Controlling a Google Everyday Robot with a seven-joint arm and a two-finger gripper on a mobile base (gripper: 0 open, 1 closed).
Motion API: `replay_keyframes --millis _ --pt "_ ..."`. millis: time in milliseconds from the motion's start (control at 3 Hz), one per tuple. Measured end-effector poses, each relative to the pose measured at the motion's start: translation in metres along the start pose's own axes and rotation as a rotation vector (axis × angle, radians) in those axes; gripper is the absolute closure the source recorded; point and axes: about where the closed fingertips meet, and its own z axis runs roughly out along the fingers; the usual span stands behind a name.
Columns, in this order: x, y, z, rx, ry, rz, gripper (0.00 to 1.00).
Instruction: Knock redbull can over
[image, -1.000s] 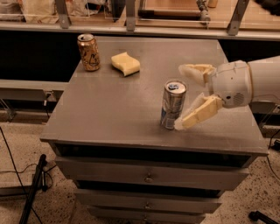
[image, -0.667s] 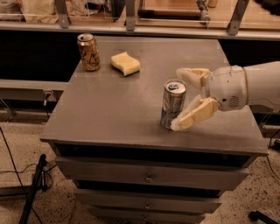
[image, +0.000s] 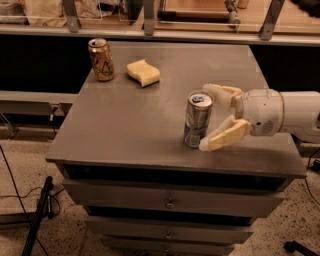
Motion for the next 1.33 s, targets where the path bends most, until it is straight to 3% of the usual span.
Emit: replay_keyframes --millis 667,1000,1333 --pt "0.0046 -0.0017 -0.0025 0.018 0.010 -0.001 0.00" --pt "0.0035 -0.0009 -0.0003 0.014 0.010 -0.003 0.16" --pt "0.0024 0.0000 0.0017 0.010 0.011 -0.004 0.39"
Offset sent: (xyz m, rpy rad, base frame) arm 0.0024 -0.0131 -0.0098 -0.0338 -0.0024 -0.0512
